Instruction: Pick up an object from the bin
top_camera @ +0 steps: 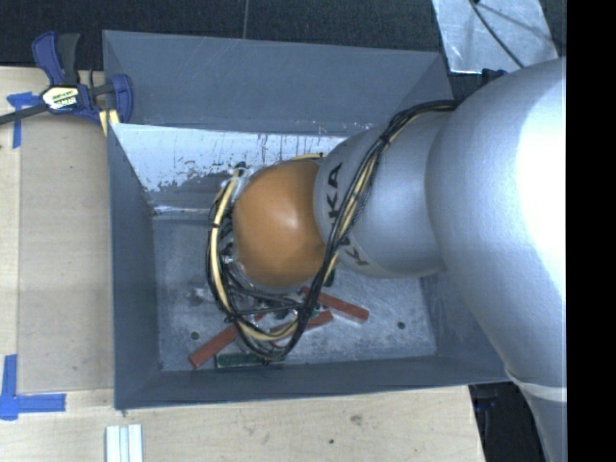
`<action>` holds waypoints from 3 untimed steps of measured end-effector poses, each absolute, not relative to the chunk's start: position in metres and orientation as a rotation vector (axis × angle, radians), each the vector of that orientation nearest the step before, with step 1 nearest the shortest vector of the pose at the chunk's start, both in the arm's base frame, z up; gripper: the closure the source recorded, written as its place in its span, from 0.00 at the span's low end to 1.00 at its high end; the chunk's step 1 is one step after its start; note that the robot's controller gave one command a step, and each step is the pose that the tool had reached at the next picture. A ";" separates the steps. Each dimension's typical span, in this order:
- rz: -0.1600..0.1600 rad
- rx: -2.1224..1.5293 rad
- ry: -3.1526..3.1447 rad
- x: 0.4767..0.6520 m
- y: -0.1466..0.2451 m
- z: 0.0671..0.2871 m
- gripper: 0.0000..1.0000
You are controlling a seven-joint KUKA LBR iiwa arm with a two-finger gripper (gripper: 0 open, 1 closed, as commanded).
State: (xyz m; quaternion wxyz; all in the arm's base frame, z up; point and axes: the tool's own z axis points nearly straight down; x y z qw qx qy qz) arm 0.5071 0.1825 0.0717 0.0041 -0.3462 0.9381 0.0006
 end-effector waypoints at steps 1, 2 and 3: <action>0.001 -1.085 2.943 0.507 0.182 0.072 1.00; -0.002 -1.035 2.953 0.540 0.163 0.192 1.00; -0.001 -1.020 2.960 0.542 0.157 0.251 1.00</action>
Offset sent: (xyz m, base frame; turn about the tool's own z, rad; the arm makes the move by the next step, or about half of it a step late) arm 0.0000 0.0000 0.0000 0.0000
